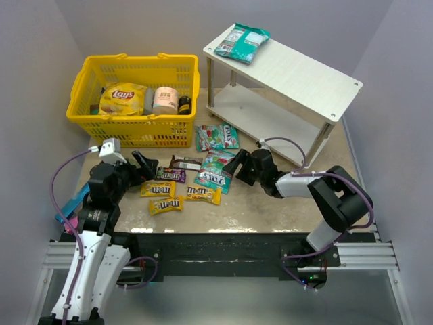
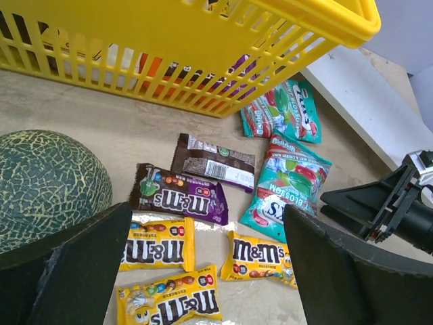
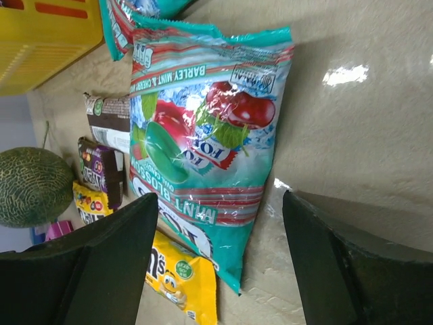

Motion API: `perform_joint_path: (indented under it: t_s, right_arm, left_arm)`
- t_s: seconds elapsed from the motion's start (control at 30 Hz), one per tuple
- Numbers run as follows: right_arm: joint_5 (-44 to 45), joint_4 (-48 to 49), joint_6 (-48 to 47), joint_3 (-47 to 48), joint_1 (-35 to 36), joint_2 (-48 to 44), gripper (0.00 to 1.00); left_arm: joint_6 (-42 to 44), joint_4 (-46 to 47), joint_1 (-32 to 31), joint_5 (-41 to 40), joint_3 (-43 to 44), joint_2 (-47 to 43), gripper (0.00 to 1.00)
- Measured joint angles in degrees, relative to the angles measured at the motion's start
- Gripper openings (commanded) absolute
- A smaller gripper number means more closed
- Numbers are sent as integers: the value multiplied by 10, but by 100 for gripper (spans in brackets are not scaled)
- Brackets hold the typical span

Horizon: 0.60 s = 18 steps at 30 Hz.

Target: Place and organize the candy bags onto the shelf

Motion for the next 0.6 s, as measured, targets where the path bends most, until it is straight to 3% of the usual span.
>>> perform_joint_path:
  t_s: [0.3, 0.4, 0.43, 0.53, 0.6]
  right_arm:
    - [21, 26, 54, 15, 33, 31, 75]
    - [32, 33, 72, 20, 36, 42, 61]
    - [35, 34, 78, 21, 36, 46, 49]
    - [47, 26, 89, 23, 36, 54, 41]
    - [51, 22, 93, 23, 36, 57, 25]
  left_arm:
    - [0, 0, 0, -3, 0, 6, 100]
    - [0, 0, 0, -5, 0, 6, 100]
    - [0, 0, 0, -5, 0, 6, 100]
    - [0, 0, 0, -5, 0, 5, 99]
    - [0, 0, 0, -6, 0, 5, 100]
